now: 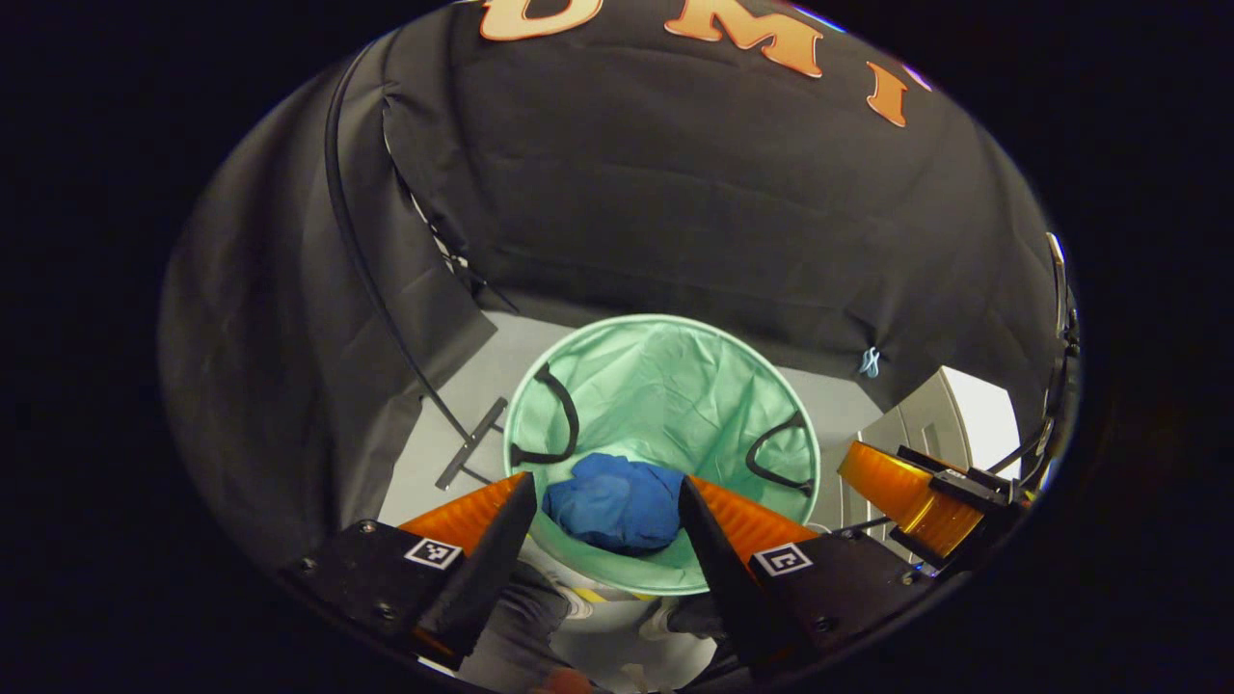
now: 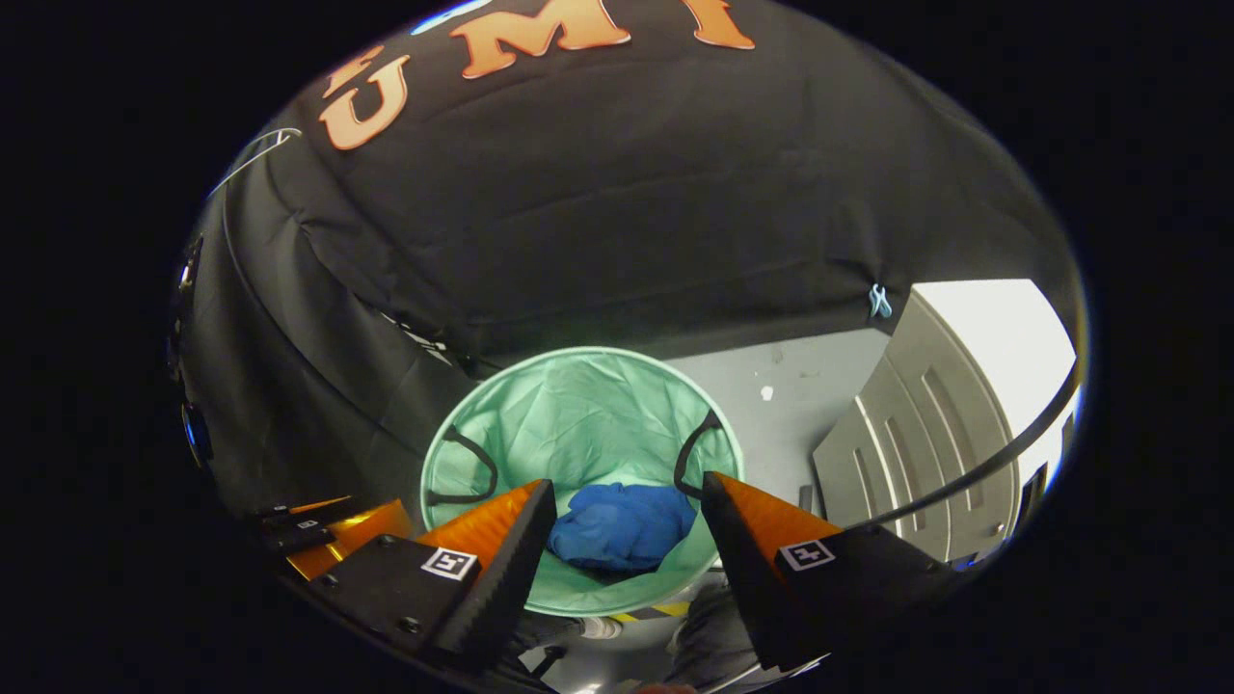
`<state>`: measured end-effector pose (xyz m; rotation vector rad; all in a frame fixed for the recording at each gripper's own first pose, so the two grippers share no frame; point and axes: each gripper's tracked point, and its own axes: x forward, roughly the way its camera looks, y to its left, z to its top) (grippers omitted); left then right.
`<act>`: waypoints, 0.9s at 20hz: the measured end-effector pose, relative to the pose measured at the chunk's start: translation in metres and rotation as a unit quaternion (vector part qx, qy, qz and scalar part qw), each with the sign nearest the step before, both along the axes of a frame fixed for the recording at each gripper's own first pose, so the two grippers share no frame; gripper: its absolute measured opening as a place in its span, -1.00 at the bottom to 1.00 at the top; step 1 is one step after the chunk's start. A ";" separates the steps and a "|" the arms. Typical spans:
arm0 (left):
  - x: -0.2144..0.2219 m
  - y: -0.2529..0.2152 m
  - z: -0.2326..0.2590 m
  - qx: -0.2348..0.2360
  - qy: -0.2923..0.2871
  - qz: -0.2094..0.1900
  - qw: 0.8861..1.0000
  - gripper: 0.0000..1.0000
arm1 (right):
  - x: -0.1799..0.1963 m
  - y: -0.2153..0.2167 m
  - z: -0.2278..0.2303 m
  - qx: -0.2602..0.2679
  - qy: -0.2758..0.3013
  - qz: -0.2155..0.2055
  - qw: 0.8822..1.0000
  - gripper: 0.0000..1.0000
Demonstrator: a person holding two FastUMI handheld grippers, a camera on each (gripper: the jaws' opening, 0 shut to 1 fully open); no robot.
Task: Grasp the clothes on the hanger with both hands and then place them into the laundry hamper below.
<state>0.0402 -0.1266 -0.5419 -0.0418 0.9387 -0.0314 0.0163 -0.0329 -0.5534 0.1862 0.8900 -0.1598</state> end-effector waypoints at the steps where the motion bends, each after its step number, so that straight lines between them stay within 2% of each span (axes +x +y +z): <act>1: 0.001 -0.001 0.015 0.000 -0.016 -0.002 1.000 0.91 | -0.001 -0.001 0.014 -0.003 -0.012 0.005 1.000 0.97; 5: 0.000 0.000 0.082 -0.002 -0.086 0.000 0.996 0.90 | -0.003 0.002 0.075 -0.016 -0.066 0.019 0.998 0.97; 9: 0.005 0.001 0.153 -0.003 -0.159 0.005 0.987 0.89 | 0.001 -0.001 0.138 -0.039 -0.127 0.031 0.991 0.96; 14: 0.002 0.017 0.235 0.003 -0.246 -0.007 0.969 0.89 | -0.002 0.001 0.220 -0.051 -0.206 0.029 0.977 0.97; 18: -0.008 0.026 0.280 0.003 -0.299 -0.017 0.954 0.87 | -0.017 -0.008 0.271 -0.074 -0.252 0.025 0.964 0.96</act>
